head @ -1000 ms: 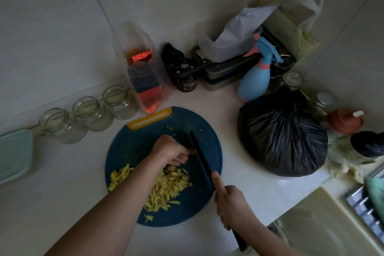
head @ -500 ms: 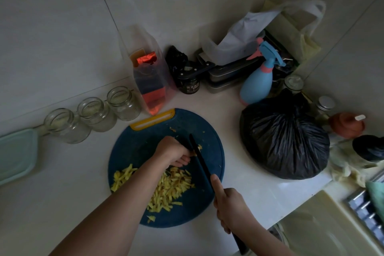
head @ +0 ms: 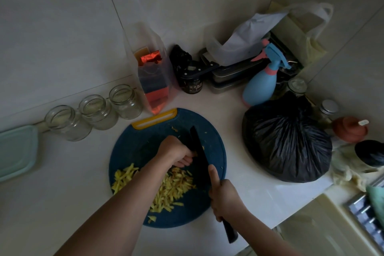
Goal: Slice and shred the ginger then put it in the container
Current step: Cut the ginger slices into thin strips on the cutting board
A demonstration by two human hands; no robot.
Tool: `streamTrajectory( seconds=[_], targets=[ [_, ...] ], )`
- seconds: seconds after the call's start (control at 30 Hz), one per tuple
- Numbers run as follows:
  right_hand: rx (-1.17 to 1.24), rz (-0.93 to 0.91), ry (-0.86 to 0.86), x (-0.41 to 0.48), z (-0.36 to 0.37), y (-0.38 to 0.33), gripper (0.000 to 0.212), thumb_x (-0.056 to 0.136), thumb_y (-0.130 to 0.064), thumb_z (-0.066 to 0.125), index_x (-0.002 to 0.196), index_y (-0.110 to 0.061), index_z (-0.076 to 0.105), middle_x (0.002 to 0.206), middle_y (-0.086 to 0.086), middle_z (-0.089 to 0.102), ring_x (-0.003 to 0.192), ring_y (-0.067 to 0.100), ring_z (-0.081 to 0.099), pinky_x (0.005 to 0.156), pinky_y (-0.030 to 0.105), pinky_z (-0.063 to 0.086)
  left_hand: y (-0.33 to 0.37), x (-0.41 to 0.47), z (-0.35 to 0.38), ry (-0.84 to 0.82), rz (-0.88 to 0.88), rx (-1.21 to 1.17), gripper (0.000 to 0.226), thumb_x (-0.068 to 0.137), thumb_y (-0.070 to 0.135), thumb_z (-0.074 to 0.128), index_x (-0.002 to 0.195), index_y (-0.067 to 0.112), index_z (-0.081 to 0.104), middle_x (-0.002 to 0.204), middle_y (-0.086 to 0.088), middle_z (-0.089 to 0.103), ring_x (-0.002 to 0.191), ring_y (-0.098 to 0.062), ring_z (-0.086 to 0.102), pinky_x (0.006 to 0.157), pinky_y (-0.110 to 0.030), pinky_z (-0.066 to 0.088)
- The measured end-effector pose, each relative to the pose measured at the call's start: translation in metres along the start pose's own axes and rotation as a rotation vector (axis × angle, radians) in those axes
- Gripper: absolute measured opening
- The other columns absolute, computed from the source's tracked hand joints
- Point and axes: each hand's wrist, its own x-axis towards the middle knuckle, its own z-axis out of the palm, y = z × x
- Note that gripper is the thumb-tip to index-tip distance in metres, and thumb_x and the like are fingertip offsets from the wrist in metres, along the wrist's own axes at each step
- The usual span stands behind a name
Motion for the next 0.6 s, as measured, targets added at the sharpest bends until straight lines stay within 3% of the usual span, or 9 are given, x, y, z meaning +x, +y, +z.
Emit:
streamTrajectory(
  seconds=[0.07, 0.17, 0.33, 0.6],
  targets=[
    [0.073, 0.007, -0.008, 0.0, 0.0, 0.002, 0.041, 0.1, -0.05, 0.035, 0.065, -0.03, 0.041, 0.045, -0.003, 0.039, 0.03, 0.013, 0.036, 0.041, 0.025, 0.033, 0.0, -0.001, 0.001, 0.007, 0.0, -0.001, 0.019, 0.085, 0.015, 0.072, 0.079, -0.002, 0.065, 0.066, -0.009, 0.065, 0.061, -0.015, 0.063, 0.064, -0.026, 0.054],
    [0.142, 0.079, -0.004, -0.004, -0.007, 0.004, 0.055, 0.095, -0.061, 0.038, 0.059, -0.019, 0.04, 0.038, -0.003, 0.035, 0.029, 0.015, 0.033, 0.038, 0.021, 0.028, 0.0, -0.001, -0.001, 0.001, -0.008, -0.011, 0.018, 0.086, 0.012, 0.07, 0.075, 0.0, 0.062, 0.067, -0.01, 0.064, 0.061, -0.015, 0.062, 0.065, -0.025, 0.054],
    [0.134, 0.074, -0.006, -0.01, -0.013, 0.008, 0.065, 0.089, -0.07, 0.04, 0.056, -0.014, 0.038, 0.038, -0.001, 0.035, 0.031, 0.018, 0.033, 0.037, 0.022, 0.029, 0.0, -0.002, -0.002, -0.012, -0.016, -0.015, 0.016, 0.087, 0.01, 0.067, 0.076, 0.0, 0.062, 0.069, -0.01, 0.064, 0.061, -0.015, 0.062, 0.064, -0.025, 0.054],
    [0.185, 0.045, -0.059, -0.019, -0.016, 0.008, 0.063, 0.09, -0.068, 0.039, 0.054, -0.016, 0.034, 0.042, -0.001, 0.031, 0.033, 0.017, 0.029, 0.037, 0.02, 0.026, 0.0, -0.003, -0.001, -0.011, -0.003, -0.031, 0.02, 0.085, 0.013, 0.072, 0.073, 0.001, 0.061, 0.068, -0.01, 0.063, 0.061, -0.015, 0.062, 0.064, -0.026, 0.054]
  ],
)
